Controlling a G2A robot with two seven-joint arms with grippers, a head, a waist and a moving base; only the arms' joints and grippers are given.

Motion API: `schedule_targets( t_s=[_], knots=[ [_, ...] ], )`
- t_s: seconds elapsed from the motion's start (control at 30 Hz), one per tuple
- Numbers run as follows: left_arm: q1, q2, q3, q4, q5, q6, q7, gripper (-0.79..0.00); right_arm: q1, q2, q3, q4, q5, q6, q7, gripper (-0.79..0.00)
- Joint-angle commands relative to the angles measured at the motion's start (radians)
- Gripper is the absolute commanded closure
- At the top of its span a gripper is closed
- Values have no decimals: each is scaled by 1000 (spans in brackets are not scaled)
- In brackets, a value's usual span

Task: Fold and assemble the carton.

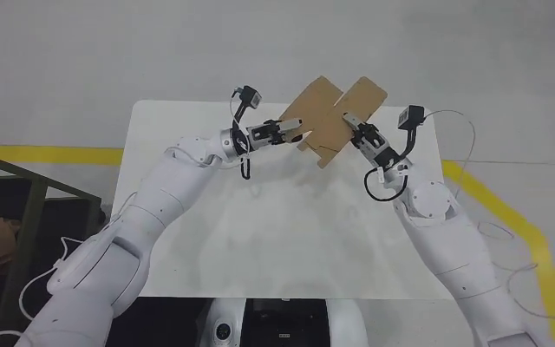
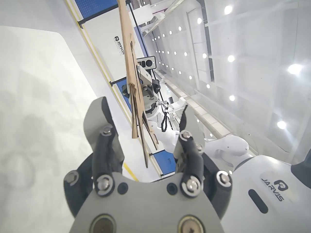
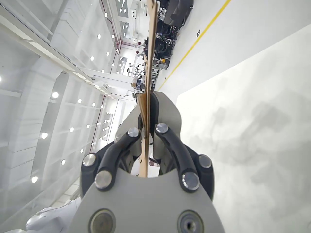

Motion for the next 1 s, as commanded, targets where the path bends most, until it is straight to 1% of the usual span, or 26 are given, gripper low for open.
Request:
schedule_targets(
  t_s=[0.0, 0.07, 0.17, 0.23, 0.27, 0.3, 0.37, 0.4, 0.43, 0.47, 0.5, 0.53, 0.57, 0.6, 0.73, 0.87, 0.97],
  knots=[
    [-3, -7, -2, 14, -5, -3, 4, -280, 3, -4, 0, 6, -1, -5, -2, 0],
    [-5, -14, -3, 25, -3, -12, 10, -259, 6, -7, 0, 10, -11, -9, -6, 0],
    [-8, -22, -8, 41, -1, -15, 13, -262, 6, -12, 1, 13, -18, -15, -13, 0],
    [-8, -27, -13, 51, -8, -17, 15, -240, 6, -15, 1, 13, -20, -17, -14, 0],
    [-9, -28, -16, 55, -9, -18, 12, -206, 5, -17, 2, 14, -22, -16, -16, 0],
    [-10, -30, -18, 58, -10, -19, 10, -129, 5, -18, 2, 15, -23, -16, -17, 0],
    [-10, -34, -23, 63, -12, -21, 4, -18, 6, -21, 3, 15, -27, -17, -16, 0],
    [-10, -36, -26, 66, -13, -23, 1, 0, 7, -22, 3, 17, -32, -17, -15, 0],
    [-10, -37, -29, 68, -15, -24, -2, 0, 7, -24, 4, 18, -34, -17, -15, 0],
    [-10, -39, -31, 71, -15, -25, -6, 0, 6, -25, 5, 19, -35, -17, -14, -34],
    [-10, -40, -34, 73, -15, -25, -9, 0, 5, -26, 6, 19, -36, -18, -15, -191],
    [-10, -41, -37, 74, -15, -26, -13, 0, 3, -27, 7, 20, -37, -19, -15, -314],
    [-10, -42, -39, 76, -15, -24, -19, 0, 2, -28, 8, 21, -37, -19, -12, -720],
    [-12, -43, -42, 78, -16, -23, -25, 0, 0, -29, 11, 22, -36, -19, -10, -785],
    [-24, -44, -60, 91, -14, -24, -58, 0, -7, -28, 39, 36, -25, -34, 16, -785],
    [-41, -39, -79, 105, -2, -21, -130, 0, -12, -17, 96, 57, -32, -68, 79, -785],
    [-56, -31, -86, 99, 31, 20, -180, 0, -16, -6, 146, 74, -47, -104, 143, -785]
  ],
)
